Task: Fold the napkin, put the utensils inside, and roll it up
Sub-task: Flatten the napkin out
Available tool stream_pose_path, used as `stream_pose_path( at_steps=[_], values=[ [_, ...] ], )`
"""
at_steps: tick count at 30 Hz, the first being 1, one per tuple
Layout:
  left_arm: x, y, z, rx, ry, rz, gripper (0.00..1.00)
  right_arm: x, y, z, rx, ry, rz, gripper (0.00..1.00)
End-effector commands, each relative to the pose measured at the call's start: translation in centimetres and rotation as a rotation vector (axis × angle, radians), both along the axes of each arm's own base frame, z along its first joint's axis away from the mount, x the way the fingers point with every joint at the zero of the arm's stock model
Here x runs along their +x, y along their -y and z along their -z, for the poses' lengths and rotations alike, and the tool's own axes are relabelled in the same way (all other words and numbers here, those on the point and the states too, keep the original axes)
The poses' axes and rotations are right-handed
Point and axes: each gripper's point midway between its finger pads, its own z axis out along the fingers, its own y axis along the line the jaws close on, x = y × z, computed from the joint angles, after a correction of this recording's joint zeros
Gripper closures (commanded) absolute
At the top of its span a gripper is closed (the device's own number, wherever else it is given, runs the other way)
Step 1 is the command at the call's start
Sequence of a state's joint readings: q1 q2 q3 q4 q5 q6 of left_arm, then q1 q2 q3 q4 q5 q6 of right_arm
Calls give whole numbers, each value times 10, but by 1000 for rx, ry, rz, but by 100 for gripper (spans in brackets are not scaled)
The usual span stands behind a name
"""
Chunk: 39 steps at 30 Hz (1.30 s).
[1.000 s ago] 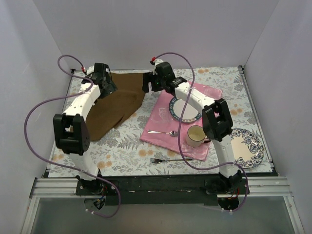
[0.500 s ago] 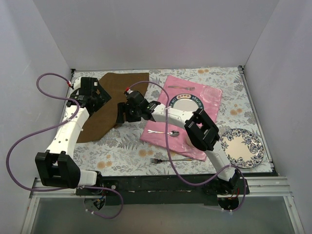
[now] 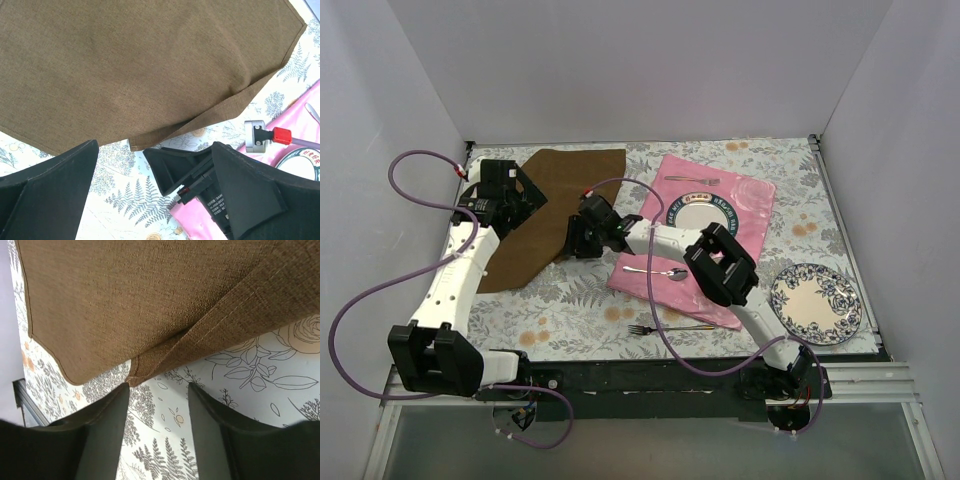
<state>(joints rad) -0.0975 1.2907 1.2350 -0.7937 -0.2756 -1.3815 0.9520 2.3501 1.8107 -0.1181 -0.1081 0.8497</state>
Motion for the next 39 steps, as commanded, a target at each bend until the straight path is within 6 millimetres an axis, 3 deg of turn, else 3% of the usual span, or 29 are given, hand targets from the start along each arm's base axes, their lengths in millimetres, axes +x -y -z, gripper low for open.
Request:
stream_pose_path(
  at_steps=[1, 7, 8, 9, 11, 12, 14, 15, 17, 18, 19, 20, 23, 27, 35, 39],
  values=[
    [-4, -3, -29, 16, 82, 7, 2, 3, -19, -7, 56, 12, 38, 48],
    [-7, -5, -26, 29, 73, 8, 2, 5, -30, -2, 64, 7, 12, 69],
    [-7, -6, -25, 30, 72, 6, 2, 5, -29, -4, 63, 12, 2, 74],
    [-6, -6, -26, 31, 77, 7, 2, 2, -30, -7, 66, 11, -12, 89],
    [-6, -6, -23, 36, 71, 7, 2, -8, -25, -20, 62, 18, -74, 99],
    [-5, -6, -23, 36, 69, 7, 2, -11, -23, -45, 88, 50, -97, 99],
    [-3, -4, -21, 30, 64, 18, 2, -31, -12, -50, 96, 70, -197, 99],
    [-1, -2, -20, 27, 66, 26, 2, -35, -10, -76, 134, 113, -232, 99],
    [1, 0, -18, 21, 66, 43, 2, -50, 4, -77, 134, 100, -306, 99],
    [3, 4, -20, 5, 78, 57, 2, -57, 10, -87, 143, 126, -344, 99],
    [4, 6, -20, -3, 81, 67, 2, -61, 15, -89, 145, 124, -365, 99],
    [5, 9, -21, -11, 89, 76, 2, -75, 25, -78, 136, 88, -405, 99],
    [8, 14, -19, -36, 91, 96, 2, -93, 38, -82, 154, 81, -474, 99],
    [12, 22, -10, -75, 61, 106, 2, -109, 59, -73, 138, 63, -512, 99],
    [17, 16, 8, -126, 0, 81, 2, -115, 96, -53, 90, 53, -565, 99],
    [27, 14, 10, -146, 23, 82, 2, -112, 100, -64, 72, 97, -592, 99]
  ],
)
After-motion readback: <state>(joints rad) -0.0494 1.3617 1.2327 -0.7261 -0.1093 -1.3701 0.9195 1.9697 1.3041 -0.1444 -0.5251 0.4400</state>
